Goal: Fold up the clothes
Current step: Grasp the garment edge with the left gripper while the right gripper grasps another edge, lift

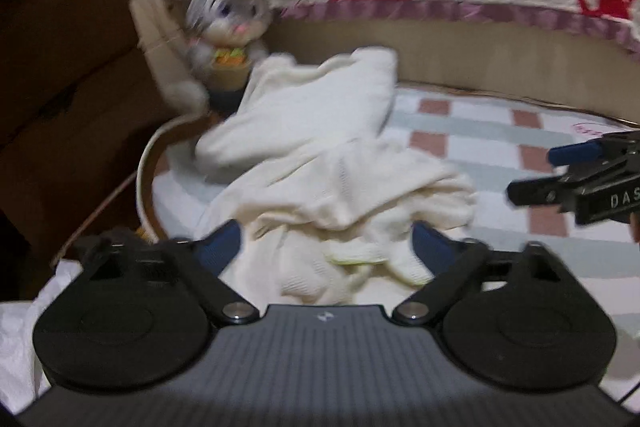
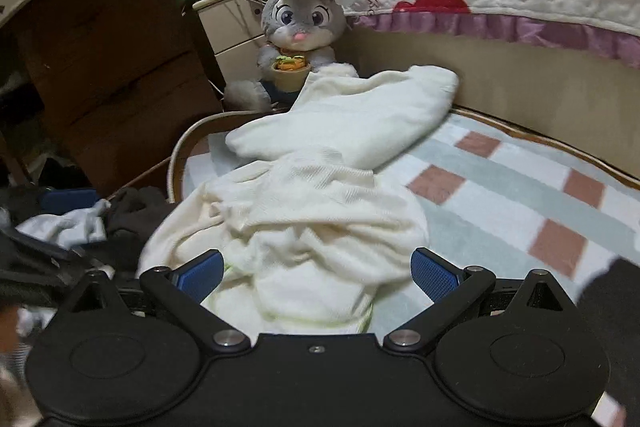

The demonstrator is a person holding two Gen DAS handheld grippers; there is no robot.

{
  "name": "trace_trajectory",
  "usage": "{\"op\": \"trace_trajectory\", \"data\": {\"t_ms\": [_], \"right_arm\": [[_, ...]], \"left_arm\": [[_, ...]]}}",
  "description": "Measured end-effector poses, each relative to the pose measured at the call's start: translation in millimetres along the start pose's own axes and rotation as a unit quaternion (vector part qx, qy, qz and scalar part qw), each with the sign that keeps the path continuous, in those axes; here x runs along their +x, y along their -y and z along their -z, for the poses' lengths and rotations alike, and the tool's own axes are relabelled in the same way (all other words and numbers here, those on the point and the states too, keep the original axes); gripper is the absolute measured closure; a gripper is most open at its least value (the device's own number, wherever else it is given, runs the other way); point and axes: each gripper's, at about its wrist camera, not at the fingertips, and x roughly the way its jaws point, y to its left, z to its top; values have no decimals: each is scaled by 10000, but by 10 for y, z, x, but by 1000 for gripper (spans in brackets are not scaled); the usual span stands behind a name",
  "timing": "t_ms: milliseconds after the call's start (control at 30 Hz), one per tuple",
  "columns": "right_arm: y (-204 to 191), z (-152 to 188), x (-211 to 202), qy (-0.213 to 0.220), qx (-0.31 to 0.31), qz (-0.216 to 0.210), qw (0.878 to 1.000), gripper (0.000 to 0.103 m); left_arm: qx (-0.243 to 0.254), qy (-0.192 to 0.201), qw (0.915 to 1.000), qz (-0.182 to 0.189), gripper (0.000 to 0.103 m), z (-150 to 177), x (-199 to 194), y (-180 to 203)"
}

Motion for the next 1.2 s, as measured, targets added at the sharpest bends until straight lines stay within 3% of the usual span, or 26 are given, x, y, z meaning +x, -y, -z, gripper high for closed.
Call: {"op": "trace_trajectory", "data": {"t_ms": [33,100,133,167,233,333,400,433,467,500,567,667,733,767,867,900,933,967,1000,1033,1067,1133,1200], "right_arm": [[35,11,86,43,40,45,10000,9],[124,40,296,-194,172,75,9996,37],[160,56,376,-397,247,20,9989,59],[195,74,447,-597,325,-46,9977,72],[216,116,502,-598,190,-98,9980,74],[253,133,582,-619,49,-43,9981,71],[342,128,671,-628,168,-46,9979,60],[396,132,726,-638,217,-86,9977,39],[444,144,804,-681,266,2,9973,11],[491,157,890,-734,316,140,9967,3],[615,231,1022,-755,824,199,9935,2],[796,379,1208,-793,1799,10,9805,1],[784,437,1255,-500,1970,3,9791,1],[733,434,1300,-461,1864,57,9814,1],[541,395,1468,-492,1385,265,9888,1],[489,388,1514,-479,1239,279,9907,1],[441,382,1557,-455,1098,273,9925,5],[405,371,1587,-424,1028,170,9936,32],[373,358,1612,-390,985,30,9944,53],[356,343,1606,-343,1048,-1,9939,63],[329,330,1530,-210,1165,29,9930,72],[262,305,1335,115,1409,104,9899,77],[157,232,1111,370,1179,230,9921,79]], "left_arm": [[-66,-107,9999,-30,36,-6,87,-101],[-288,-363,9989,8,41,10,287,-262],[-412,-497,9979,40,42,22,390,-336],[-536,-631,9965,73,49,34,494,-410],[-778,-873,9930,180,56,46,696,-477],[-1092,-1040,9875,464,57,-15,915,-431],[-1349,-1129,9825,616,56,-91,1063,-369],[-1483,-1202,9797,607,53,-124,1149,-345],[-1614,-1296,9769,537,47,-152,1245,-330],[-1745,-1389,9737,466,43,-179,1342,-315],[-2062,-1536,9656,382,38,-224,1523,-305],[-2784,-1617,9457,442,25,-213,1797,-367],[-3242,-1765,9275,583,15,-136,1994,-400],[-3297,-1778,9247,681,14,-96,2046,-401],[-3051,-1675,9317,1039,15,26,2093,-365],[-2937,-1644,9357,1059,20,52,2082,-358],[-2797,-1615,9411,1001,38,66,2051,-354],[-2611,-1604,9478,878,57,64,2024,-336],[-2386,-1606,9552,701,63,49,2001,-307],[-2159,-1557,9624,535,72,24,1966,-255],[-1928,-1468,9695,378,79,-8,1922,-184],[-1482,-1230,9812,82,88,-80,1820,-44],[-1126,-851,9899,-108,91,-162,1677,80]]}}
